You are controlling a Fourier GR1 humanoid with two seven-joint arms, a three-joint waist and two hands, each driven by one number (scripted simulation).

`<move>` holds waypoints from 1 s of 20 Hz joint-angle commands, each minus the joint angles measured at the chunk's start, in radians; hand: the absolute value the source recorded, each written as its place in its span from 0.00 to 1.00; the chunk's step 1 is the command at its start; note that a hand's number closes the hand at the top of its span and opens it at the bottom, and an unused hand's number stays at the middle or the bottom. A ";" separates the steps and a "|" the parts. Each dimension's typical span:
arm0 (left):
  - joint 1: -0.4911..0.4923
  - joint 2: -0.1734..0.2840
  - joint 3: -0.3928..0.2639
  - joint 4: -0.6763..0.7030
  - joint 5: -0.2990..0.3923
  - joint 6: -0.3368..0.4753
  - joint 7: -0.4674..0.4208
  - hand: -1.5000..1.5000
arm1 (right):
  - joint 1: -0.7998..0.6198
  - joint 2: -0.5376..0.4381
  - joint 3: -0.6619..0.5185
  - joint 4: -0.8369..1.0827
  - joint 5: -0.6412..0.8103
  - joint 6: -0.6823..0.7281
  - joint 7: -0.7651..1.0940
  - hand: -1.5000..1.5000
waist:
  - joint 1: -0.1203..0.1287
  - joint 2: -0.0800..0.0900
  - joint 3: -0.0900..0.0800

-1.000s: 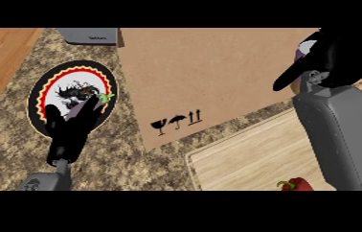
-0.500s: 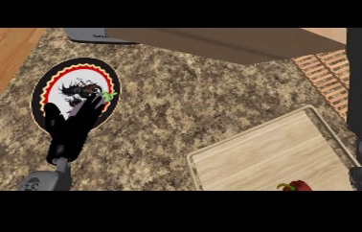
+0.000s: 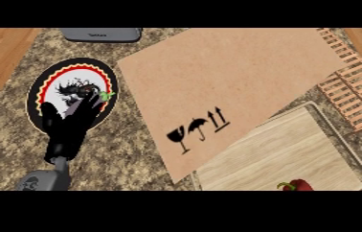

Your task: Pick the can from the tray and place it in the tiered shelf

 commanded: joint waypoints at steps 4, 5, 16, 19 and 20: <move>0.033 0.003 0.018 0.034 0.000 -0.004 0.011 0.50 | -0.042 -0.036 -0.086 0.205 -0.014 -0.026 0.018 1.00 | -0.010 0.009 -0.004; 0.041 0.008 0.022 -0.002 0.013 -0.003 0.048 0.50 | -0.054 -0.047 -0.082 0.221 -0.015 -0.003 0.001 1.00 | -0.010 0.006 -0.003; 0.009 -0.015 0.023 0.060 -0.007 -0.015 0.027 0.50 | 0.003 -0.135 -0.152 0.420 -0.019 -0.219 -0.116 1.00 | -0.008 0.014 -0.003; 0.070 -0.011 0.022 0.033 -0.020 -0.034 -0.036 0.50 | -0.040 -0.204 -0.145 0.461 -0.020 -0.157 -0.153 1.00 | -0.007 0.008 -0.003; 0.010 0.002 0.041 0.035 0.009 -0.033 0.049 0.50 | 0.009 -0.142 -0.132 0.458 -0.010 -0.232 -0.123 1.00 | -0.010 0.009 -0.003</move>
